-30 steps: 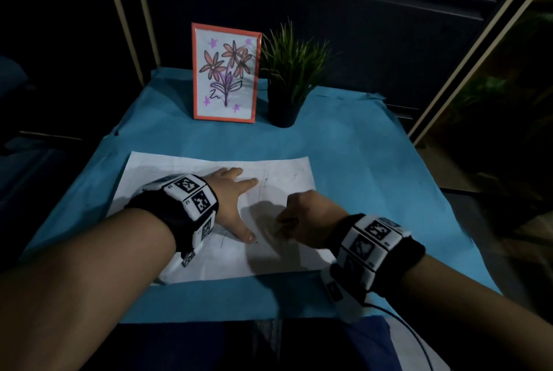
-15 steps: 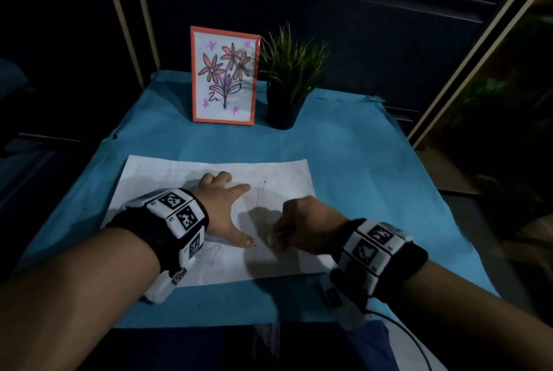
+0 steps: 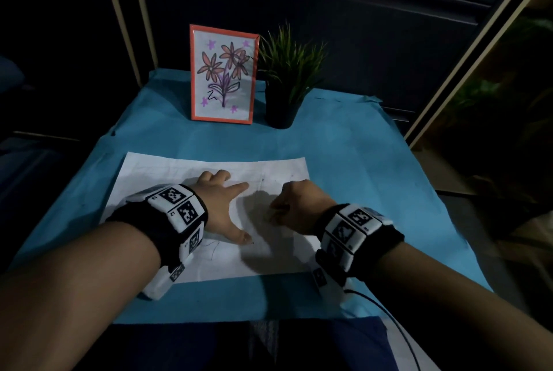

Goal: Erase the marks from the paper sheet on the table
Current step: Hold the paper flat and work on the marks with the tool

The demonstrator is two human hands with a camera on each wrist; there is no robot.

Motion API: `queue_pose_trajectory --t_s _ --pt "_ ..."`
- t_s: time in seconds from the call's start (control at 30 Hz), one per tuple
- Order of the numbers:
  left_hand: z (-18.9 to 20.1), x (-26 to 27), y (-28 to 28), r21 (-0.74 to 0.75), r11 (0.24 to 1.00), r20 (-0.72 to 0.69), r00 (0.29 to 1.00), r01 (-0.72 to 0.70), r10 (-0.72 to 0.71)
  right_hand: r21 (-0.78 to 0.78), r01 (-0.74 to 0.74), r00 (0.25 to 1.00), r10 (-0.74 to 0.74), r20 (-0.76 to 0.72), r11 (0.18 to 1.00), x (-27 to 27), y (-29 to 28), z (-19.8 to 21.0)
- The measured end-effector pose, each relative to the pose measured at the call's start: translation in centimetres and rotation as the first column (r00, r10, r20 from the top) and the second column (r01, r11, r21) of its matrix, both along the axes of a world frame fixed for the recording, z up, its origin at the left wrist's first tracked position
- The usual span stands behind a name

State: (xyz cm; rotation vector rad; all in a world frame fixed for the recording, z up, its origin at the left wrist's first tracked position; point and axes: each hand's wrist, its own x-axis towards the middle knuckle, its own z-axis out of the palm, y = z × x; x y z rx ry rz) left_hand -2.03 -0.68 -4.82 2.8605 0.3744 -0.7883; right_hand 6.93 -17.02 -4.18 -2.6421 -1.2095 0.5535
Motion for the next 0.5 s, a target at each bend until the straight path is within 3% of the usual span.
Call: queue_pose_trajectory --t_s 0.1,0.3,0.5 --pt "0.2 -0.1 -0.1 -0.004 1.0 -0.009 1.0 0.004 -0.004 -0.082 -0.135 0.991 0.135 -0.006 0.987 -1.5 -0.9 -0.5" --pt "0.2 -0.1 -0.1 -0.005 1.0 -0.001 1.0 -0.002 0.002 -0.004 -0.006 1.0 0.006 -0.016 1.0 -0.4 -0.1 0.6" --pt "0.3 -0.1 -0.2 -0.003 1.0 -0.012 1.0 0.001 -0.001 -0.061 -0.138 0.988 0.134 -0.072 0.989 -1.9 -1.9 0.3"
